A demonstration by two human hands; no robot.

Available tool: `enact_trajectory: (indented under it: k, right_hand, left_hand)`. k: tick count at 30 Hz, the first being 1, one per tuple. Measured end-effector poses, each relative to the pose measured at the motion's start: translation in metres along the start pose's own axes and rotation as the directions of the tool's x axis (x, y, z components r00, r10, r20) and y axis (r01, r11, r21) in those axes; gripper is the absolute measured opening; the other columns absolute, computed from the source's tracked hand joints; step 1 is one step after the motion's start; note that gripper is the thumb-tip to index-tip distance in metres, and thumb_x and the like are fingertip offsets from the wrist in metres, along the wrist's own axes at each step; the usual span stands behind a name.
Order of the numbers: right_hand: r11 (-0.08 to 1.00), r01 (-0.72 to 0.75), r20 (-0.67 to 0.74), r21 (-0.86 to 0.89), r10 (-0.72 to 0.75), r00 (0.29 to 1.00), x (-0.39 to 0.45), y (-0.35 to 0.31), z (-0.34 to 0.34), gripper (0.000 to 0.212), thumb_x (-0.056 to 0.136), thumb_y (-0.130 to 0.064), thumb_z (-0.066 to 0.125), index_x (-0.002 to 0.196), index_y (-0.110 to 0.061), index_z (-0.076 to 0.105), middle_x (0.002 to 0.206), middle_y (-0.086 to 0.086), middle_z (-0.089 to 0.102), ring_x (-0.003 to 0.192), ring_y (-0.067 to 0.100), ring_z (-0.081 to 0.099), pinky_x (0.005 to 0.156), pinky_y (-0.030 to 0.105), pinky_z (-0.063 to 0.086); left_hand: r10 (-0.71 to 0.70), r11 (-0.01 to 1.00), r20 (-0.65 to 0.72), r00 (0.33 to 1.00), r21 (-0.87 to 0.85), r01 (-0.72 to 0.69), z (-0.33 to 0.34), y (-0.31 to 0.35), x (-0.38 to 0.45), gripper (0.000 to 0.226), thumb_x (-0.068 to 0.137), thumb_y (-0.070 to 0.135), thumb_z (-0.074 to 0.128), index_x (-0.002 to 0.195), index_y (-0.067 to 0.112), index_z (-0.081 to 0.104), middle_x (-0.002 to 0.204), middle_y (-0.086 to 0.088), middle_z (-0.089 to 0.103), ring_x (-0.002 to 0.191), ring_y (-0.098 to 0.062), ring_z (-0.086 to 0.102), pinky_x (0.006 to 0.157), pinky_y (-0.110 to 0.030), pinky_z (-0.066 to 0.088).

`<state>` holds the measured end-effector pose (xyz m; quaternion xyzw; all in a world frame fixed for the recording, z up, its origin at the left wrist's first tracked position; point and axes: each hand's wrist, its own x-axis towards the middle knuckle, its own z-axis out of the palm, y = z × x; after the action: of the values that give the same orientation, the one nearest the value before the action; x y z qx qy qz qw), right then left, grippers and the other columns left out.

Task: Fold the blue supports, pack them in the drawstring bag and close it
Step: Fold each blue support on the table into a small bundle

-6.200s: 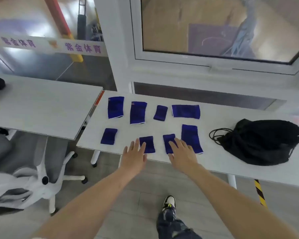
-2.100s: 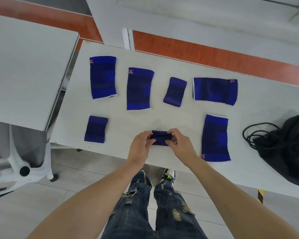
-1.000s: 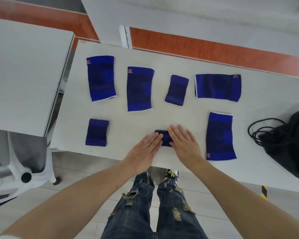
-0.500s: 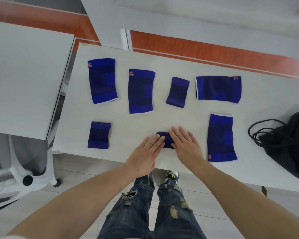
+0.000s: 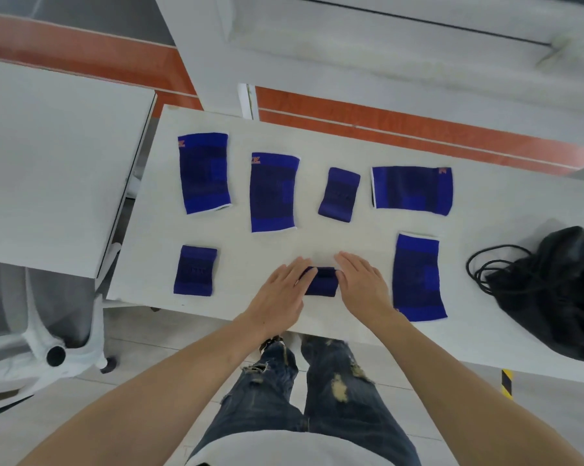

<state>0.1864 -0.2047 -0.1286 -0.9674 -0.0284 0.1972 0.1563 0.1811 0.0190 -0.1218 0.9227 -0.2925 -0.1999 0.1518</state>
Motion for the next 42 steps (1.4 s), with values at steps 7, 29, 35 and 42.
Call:
enact_trajectory:
  k: [7,29,35,42]
  right_hand:
    - [0.994,-0.006,-0.132,0.106,0.02,0.991,0.063,0.021,-0.037,0.037,0.108,-0.022,0.045,0.141,-0.01,0.057,0.141,0.007,0.059,0.129,0.027,0.054,0.11,0.041,0.045]
    - [0.995,0.067,-0.043,-0.077,-0.07,0.997,0.211,0.039,-0.078,0.027,0.099,-0.019,0.062,0.125,-0.01,0.063,0.118,0.01,0.057,0.109,0.029,0.048,0.088,0.036,0.042]
    - [0.96,0.066,-0.025,0.272,-0.062,0.998,0.183,0.026,-0.1,0.017,0.105,-0.022,0.051,0.119,-0.018,0.059,0.115,-0.002,0.064,0.095,0.019,0.061,0.08,0.036,0.052]
    - [0.865,0.282,-0.113,0.416,-0.259,0.959,0.117,-0.012,-0.123,0.016,0.104,-0.019,0.055,0.118,-0.024,0.06,0.108,-0.012,0.066,0.096,0.007,0.062,0.081,0.02,0.05]
  left_hand:
    - [-0.185,0.983,-0.014,0.983,0.009,0.185,-0.022,0.003,0.056,0.064,0.102,0.013,0.047,0.161,0.009,0.023,0.171,-0.011,0.018,0.159,-0.03,0.016,0.128,-0.04,0.019]
    - [-0.412,0.896,0.151,0.899,0.244,0.37,-0.029,0.006,0.152,0.082,0.099,0.007,0.041,0.164,0.012,-0.008,0.173,-0.007,-0.017,0.159,-0.033,-0.016,0.129,-0.056,0.003]
    - [-0.408,0.911,0.049,0.912,-0.047,0.41,-0.044,0.004,0.153,0.062,0.104,0.016,0.047,0.161,0.011,0.023,0.169,-0.006,0.024,0.155,-0.03,0.025,0.126,-0.043,0.027]
    - [-0.573,0.668,-0.136,0.808,-0.648,0.365,-0.07,-0.006,0.111,0.045,0.107,0.024,0.054,0.15,0.024,0.04,0.144,0.007,0.056,0.128,-0.011,0.056,0.105,-0.025,0.046]
